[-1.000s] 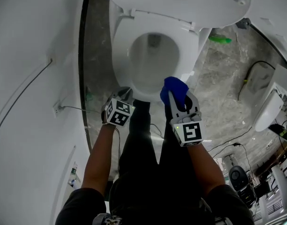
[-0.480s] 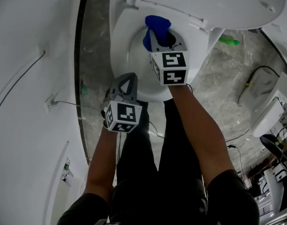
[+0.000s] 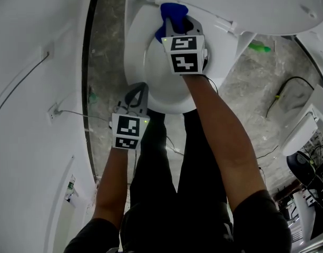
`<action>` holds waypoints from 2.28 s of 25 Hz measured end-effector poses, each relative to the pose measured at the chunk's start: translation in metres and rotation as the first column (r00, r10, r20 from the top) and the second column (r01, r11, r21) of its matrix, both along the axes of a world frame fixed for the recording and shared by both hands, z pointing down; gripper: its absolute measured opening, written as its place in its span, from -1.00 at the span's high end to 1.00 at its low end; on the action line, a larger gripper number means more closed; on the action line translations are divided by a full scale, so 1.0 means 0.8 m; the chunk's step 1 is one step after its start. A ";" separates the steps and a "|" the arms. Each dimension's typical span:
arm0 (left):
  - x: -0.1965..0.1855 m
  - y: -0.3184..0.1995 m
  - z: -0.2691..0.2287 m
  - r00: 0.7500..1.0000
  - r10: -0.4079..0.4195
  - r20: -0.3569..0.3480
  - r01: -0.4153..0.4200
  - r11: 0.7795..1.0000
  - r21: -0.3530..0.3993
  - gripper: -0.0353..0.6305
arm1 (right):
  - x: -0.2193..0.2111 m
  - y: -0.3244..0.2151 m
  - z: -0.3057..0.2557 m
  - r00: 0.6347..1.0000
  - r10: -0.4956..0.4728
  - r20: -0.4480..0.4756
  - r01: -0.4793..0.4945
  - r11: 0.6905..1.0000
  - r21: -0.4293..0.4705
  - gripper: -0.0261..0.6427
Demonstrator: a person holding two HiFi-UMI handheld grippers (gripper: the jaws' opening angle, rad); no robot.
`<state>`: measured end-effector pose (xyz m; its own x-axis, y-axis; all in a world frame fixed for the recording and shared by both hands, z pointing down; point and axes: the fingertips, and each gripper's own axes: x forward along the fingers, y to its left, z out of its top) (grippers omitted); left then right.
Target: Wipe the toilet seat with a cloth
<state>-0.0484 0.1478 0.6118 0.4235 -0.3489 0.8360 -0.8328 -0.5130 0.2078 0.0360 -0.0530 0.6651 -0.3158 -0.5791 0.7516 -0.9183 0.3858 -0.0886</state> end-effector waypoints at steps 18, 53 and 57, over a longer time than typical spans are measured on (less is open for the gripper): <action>0.004 -0.024 -0.011 0.998 -0.025 0.065 0.019 0.996 0.087 0.86 | 0.173 0.043 -0.005 0.984 0.136 -0.118 -0.135 0.991 0.015 0.69; -0.028 0.027 0.029 0.998 -0.066 0.019 0.066 0.998 -0.007 0.86 | 0.174 0.338 0.011 0.964 -0.099 -0.247 0.063 0.987 -0.150 0.69; -0.055 0.046 0.030 0.997 -0.067 0.036 0.067 0.998 -0.020 0.86 | 0.151 0.365 0.010 0.957 -0.126 -0.260 0.085 0.983 -0.165 0.69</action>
<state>-0.0926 0.1843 0.6355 0.3702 -0.3573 0.8575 -0.8721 -0.4517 0.1883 0.1571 0.2387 0.6730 -0.1435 -0.4273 0.8926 -0.8709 0.4829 0.0912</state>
